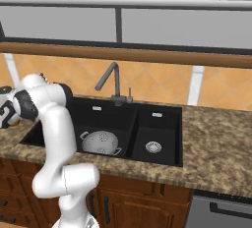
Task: Put the colander in the sink, put the pear, apple, orange in the colander, and turn on the sink faucet and pour water over the colander.
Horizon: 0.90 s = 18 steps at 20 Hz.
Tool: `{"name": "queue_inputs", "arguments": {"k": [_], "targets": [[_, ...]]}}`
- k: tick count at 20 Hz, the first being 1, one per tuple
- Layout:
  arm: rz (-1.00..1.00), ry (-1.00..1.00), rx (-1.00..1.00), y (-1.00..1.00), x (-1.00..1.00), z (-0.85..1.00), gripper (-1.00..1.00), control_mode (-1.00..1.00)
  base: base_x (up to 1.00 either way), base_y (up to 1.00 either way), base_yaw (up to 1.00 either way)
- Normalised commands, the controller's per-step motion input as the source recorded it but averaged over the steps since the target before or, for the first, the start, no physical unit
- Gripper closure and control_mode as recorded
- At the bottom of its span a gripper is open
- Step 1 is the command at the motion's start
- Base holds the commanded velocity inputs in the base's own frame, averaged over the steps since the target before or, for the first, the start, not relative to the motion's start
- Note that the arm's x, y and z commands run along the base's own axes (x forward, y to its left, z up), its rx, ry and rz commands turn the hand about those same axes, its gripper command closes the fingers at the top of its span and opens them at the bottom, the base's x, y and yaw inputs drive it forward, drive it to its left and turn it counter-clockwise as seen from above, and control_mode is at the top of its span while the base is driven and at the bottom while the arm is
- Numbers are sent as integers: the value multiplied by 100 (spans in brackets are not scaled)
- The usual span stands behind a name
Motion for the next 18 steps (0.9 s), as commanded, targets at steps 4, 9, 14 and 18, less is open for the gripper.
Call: {"name": "queue_inputs", "arguments": {"k": [4,9,14,18], "targets": [[0,0,0,-72,-25,13,100,-100,0,0,0],[0,0,0,-87,-15,18,100,-100,0,0,0],[-17,8,0,-91,3,35,100,-100,0,0,0],[-25,14,-2,-91,13,28,100,-100,0,0,0]]}}
